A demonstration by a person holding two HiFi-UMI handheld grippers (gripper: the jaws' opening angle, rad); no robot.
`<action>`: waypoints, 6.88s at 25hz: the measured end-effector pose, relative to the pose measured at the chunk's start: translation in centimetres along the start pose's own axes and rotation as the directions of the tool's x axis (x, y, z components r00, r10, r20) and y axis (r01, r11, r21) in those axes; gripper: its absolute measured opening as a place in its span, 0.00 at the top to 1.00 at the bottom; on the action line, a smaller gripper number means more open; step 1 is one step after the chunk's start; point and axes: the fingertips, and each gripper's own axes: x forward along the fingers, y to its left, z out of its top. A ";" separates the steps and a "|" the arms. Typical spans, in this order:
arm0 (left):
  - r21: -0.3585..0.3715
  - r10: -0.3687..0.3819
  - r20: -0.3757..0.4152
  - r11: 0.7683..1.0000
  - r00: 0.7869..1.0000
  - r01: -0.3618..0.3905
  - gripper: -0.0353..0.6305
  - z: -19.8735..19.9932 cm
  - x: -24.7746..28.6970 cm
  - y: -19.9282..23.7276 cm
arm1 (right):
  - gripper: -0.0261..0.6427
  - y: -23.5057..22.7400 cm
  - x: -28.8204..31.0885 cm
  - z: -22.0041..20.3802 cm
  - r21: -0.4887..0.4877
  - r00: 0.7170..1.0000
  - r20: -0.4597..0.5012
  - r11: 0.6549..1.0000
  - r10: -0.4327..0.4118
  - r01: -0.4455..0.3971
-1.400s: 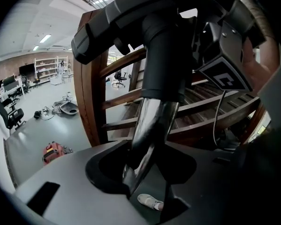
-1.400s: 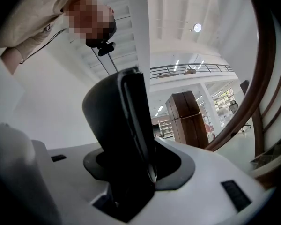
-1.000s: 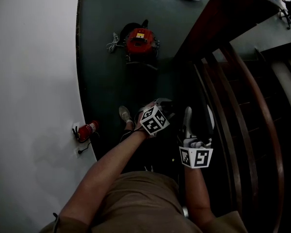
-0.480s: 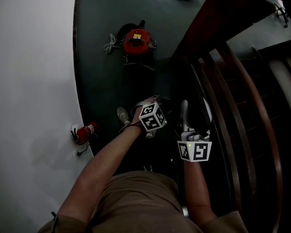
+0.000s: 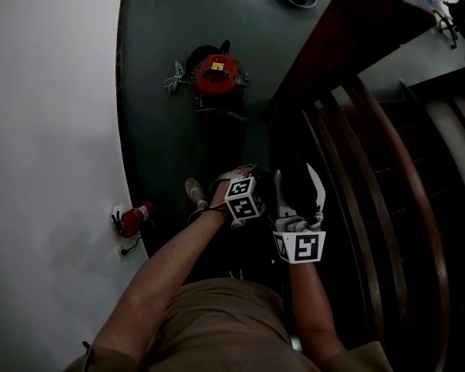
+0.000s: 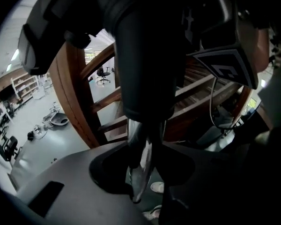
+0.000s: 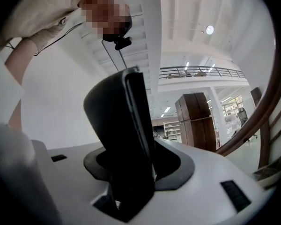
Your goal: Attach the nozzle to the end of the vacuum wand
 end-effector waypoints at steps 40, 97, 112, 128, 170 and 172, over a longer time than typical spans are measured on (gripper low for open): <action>0.079 0.058 -0.054 0.995 0.997 -0.054 0.74 -0.8 0.2 -0.4 | 0.67 -1.6 -1.9 -1.0 0.147 0.997 -0.061 0.987 -0.052 0.060; -0.511 0.261 0.297 0.856 0.919 -0.077 0.55 -2.8 -14.8 9.4 | 0.66 -12.6 3.8 -3.5 0.411 0.987 -0.082 0.897 -0.142 0.163; -0.508 0.139 0.403 0.856 0.904 0.094 0.55 -4.1 -20.0 15.6 | 0.63 -16.2 10.7 -4.7 0.471 0.945 -0.143 0.819 -0.295 0.327; -0.535 0.151 0.309 0.844 0.939 0.040 0.55 1.4 -15.5 23.0 | 0.58 -25.5 16.2 -7.8 0.588 0.932 -0.083 0.738 -0.352 0.331; -0.452 0.039 0.279 0.887 0.960 0.095 0.56 2.5 -12.8 16.7 | 0.52 -25.6 4.0 -10.5 0.572 0.714 -0.161 0.525 -0.681 0.630; -0.452 0.039 0.280 0.887 0.959 0.095 0.56 2.4 -12.7 16.9 | 0.52 -25.3 3.6 -10.3 0.510 0.706 -0.165 0.554 -0.688 0.659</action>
